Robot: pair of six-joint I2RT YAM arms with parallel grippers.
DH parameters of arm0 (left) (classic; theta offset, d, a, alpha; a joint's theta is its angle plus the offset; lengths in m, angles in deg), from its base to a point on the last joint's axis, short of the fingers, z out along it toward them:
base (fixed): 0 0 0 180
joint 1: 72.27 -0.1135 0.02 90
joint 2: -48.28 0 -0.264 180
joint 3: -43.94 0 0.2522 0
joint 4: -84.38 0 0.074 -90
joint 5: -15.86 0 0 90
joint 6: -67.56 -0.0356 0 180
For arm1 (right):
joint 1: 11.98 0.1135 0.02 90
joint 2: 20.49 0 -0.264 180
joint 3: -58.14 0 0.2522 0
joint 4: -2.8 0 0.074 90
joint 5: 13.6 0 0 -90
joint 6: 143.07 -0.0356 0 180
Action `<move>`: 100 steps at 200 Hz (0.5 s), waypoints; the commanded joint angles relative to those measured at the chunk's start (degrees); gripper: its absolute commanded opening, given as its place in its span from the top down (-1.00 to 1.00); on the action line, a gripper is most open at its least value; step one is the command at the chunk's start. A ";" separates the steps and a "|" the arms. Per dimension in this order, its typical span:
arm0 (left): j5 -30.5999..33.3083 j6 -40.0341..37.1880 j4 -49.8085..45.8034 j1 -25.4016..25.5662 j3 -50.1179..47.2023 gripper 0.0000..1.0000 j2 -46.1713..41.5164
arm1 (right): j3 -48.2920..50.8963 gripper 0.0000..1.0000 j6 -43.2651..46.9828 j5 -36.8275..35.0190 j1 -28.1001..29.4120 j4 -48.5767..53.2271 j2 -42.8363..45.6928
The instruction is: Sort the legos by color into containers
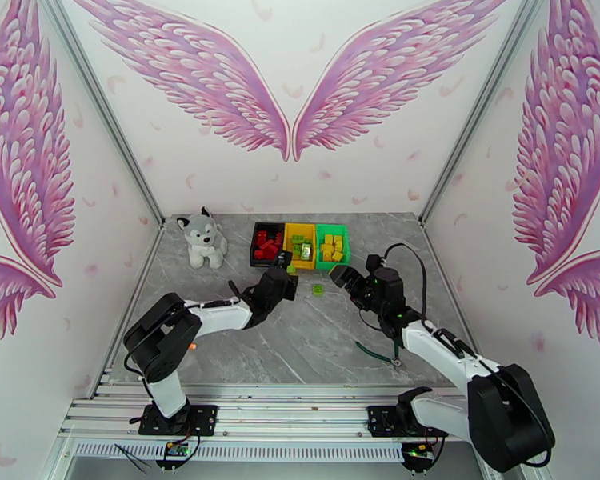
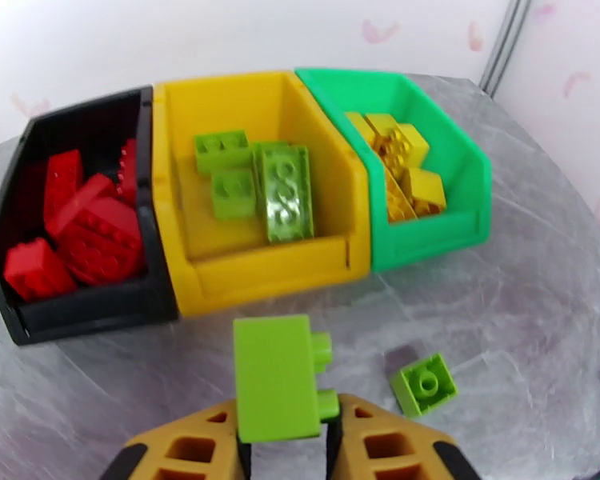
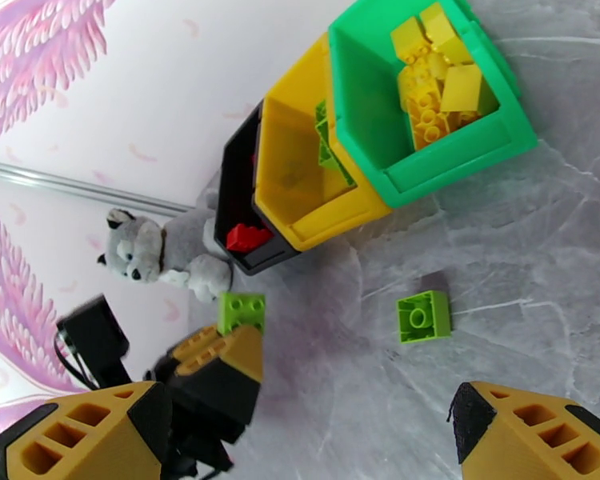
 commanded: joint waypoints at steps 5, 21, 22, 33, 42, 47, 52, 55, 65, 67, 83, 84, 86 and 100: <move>-3.48 -1.08 -6.72 -2.68 9.31 0.38 3.26 | -0.97 -0.98 1.10 2.88 0.59 -3.21 -1.95; -5.48 -0.92 -9.64 -4.60 14.84 0.35 6.04 | -1.49 -0.97 1.02 3.23 0.56 -3.15 -2.79; -5.62 -0.91 -9.91 -4.67 14.85 0.35 6.22 | -1.46 -0.98 1.02 3.26 0.59 -3.16 -2.82; -6.54 -0.57 -12.19 -5.78 20.72 0.32 8.48 | -1.61 -0.98 1.06 3.42 0.61 -3.25 -3.20; -7.51 -0.25 -14.07 -6.70 24.22 0.28 10.44 | -1.81 -0.98 1.09 3.62 0.60 -3.24 -3.43; -8.21 -0.25 -14.81 -7.04 25.94 0.24 11.47 | -1.85 -0.98 1.10 3.64 0.60 -3.22 -3.49; -8.69 -0.27 -15.52 -7.34 27.37 0.18 12.37 | -1.87 -0.98 1.10 3.65 0.56 -3.19 -3.54; -8.81 -0.37 -15.92 -7.41 28.23 0.14 12.80 | -1.87 -0.98 1.15 3.71 0.64 -3.16 -3.59; -8.43 -0.47 -17.05 -7.50 30.30 -0.07 13.91 | -2.04 -0.98 1.31 3.66 0.55 -2.92 -3.71; -8.27 -0.47 -17.28 -7.49 30.66 -0.10 14.06 | -2.05 -0.98 1.35 3.65 0.56 -2.90 -3.70; -7.95 -0.16 -17.01 -7.48 30.84 -0.28 13.86 | -2.21 -0.98 1.47 3.68 0.61 -2.72 -3.66; -7.95 -0.14 -16.98 -7.47 30.76 -0.29 13.78 | -2.22 -0.98 1.51 3.66 0.62 -2.76 -3.69; -8.02 -0.08 -16.82 -7.46 30.62 -0.30 13.67 | -2.22 -0.98 1.53 3.65 0.62 -2.71 -3.69; -8.02 0.23 -15.39 -7.16 28.60 -0.34 12.14 | -2.23 -0.98 1.54 3.64 0.62 -2.63 -3.60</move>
